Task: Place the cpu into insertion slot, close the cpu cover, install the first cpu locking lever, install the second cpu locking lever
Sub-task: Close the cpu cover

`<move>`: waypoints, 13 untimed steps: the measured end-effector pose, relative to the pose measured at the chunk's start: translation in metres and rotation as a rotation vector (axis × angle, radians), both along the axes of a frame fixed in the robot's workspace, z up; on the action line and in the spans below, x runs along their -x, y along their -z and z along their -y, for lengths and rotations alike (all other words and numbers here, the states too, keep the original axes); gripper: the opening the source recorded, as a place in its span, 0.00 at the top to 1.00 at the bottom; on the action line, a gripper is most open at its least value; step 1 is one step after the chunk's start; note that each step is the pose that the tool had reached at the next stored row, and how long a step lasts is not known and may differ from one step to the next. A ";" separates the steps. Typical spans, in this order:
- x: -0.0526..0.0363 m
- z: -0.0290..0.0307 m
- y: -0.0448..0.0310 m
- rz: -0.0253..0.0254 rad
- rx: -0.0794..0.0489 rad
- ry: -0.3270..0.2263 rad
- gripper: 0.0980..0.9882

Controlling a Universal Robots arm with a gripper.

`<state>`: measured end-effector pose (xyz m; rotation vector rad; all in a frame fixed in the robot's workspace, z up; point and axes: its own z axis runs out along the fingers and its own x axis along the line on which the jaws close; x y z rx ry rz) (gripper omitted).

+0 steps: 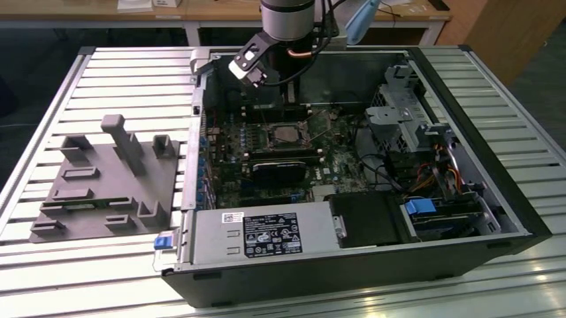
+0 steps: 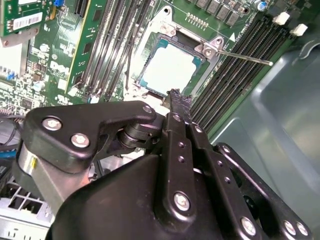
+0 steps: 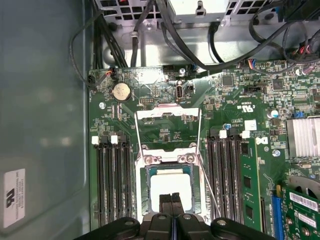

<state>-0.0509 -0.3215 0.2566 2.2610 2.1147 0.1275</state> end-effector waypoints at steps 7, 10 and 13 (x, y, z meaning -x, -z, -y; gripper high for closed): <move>-0.0051 0.0000 -0.0026 0.0000 0.000 0.000 0.99; -0.0130 0.0000 -0.0026 0.0000 0.000 0.001 0.99; -0.0216 0.0000 -0.0026 0.0000 0.000 0.001 0.99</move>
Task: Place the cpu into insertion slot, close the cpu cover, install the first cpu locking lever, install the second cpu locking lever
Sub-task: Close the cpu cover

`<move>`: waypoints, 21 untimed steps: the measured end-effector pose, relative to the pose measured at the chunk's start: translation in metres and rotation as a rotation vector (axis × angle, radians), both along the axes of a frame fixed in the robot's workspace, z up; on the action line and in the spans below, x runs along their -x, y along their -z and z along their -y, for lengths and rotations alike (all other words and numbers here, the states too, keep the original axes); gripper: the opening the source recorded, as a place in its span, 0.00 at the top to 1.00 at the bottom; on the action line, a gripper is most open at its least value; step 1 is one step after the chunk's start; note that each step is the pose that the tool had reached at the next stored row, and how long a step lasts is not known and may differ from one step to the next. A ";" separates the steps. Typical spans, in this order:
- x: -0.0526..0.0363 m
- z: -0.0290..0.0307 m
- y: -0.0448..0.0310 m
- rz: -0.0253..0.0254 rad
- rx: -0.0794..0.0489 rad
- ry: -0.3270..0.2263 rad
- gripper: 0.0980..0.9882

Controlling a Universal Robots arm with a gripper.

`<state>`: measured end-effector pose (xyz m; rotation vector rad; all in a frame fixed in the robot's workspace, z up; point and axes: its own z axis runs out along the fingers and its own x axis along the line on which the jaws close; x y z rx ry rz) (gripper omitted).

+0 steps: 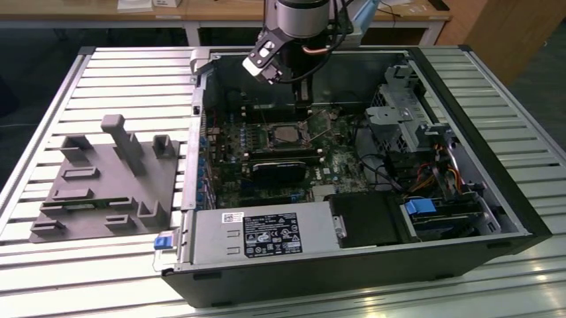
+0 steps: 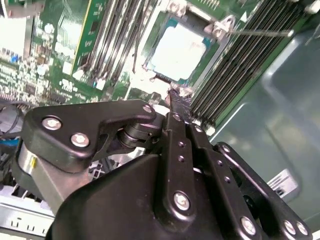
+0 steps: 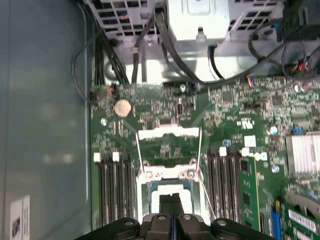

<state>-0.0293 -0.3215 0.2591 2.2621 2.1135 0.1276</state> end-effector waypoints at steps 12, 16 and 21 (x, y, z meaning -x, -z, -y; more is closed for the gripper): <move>-0.0409 -0.0001 0.0000 -0.0001 0.000 0.000 0.99; -0.0556 -0.0003 0.0000 0.0000 0.000 0.000 0.99; -0.0729 -0.0006 0.0001 -0.0001 0.000 0.000 0.99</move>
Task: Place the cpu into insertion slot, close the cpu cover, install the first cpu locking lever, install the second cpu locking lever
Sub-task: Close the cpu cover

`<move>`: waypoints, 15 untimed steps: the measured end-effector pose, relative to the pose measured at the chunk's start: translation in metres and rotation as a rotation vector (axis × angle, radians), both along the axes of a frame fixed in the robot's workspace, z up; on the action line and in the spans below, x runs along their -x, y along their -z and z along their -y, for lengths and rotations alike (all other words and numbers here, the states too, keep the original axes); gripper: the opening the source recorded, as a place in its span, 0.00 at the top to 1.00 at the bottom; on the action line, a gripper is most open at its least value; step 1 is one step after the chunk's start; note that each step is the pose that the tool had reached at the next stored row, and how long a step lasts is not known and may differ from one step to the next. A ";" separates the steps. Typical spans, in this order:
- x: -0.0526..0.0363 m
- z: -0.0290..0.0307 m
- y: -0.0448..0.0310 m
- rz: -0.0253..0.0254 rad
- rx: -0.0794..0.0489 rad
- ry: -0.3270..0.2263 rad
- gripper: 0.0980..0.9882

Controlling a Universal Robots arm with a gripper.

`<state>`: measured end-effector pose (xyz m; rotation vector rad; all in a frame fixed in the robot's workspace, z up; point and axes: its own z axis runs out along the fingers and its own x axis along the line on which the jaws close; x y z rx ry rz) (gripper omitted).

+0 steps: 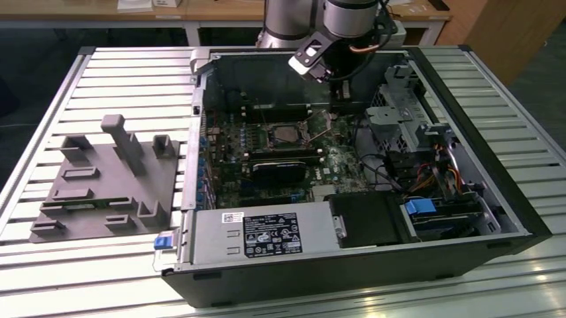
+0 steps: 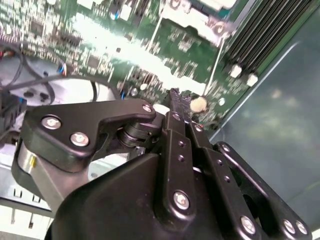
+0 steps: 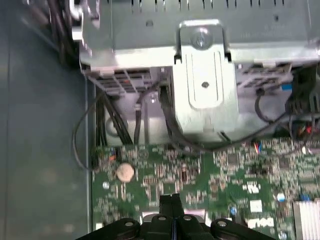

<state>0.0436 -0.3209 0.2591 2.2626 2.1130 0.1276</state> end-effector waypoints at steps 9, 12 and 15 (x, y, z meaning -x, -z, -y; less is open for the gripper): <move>-0.0103 -0.0004 0.0084 -0.0001 0.000 0.000 0.99; -0.0107 -0.0004 0.0140 -0.0001 0.000 0.000 0.99; -0.0111 -0.0004 0.0195 -0.0001 0.000 0.000 0.99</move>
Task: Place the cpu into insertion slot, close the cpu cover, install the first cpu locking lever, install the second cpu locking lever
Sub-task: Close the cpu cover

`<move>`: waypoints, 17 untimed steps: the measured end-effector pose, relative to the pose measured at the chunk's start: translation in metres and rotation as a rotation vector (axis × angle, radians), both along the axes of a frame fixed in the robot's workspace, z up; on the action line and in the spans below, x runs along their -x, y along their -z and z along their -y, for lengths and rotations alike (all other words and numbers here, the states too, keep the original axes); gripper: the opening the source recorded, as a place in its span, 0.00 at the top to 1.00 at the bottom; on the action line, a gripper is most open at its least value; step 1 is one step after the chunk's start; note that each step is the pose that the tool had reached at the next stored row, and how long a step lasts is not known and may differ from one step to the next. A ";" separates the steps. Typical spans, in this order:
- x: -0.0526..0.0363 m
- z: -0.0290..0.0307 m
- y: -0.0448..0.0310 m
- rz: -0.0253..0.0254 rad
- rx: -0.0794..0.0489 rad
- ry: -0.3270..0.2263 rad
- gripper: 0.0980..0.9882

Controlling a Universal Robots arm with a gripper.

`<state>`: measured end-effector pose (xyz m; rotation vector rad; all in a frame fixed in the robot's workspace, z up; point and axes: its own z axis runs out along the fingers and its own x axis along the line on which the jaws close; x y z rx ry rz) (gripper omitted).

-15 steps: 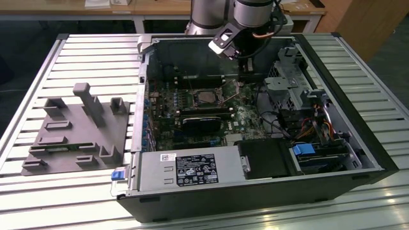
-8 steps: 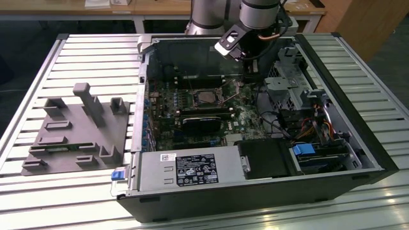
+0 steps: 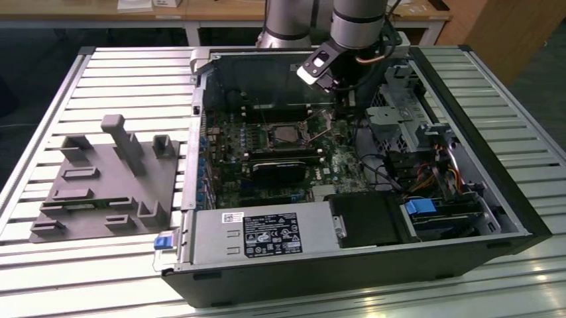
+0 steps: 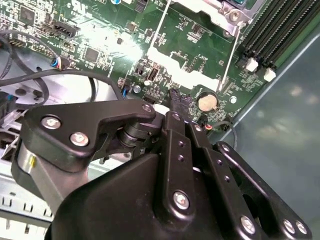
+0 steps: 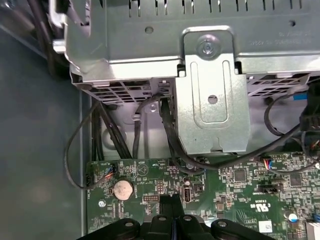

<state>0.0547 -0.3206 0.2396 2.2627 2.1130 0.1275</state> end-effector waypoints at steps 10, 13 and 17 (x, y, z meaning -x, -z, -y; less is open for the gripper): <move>-0.0005 0.0000 0.0039 -0.0085 0.000 0.000 0.99; -0.0015 0.0000 0.0043 -0.0569 0.000 0.000 0.99; -0.0025 0.0000 0.0046 -0.1151 0.000 0.000 0.99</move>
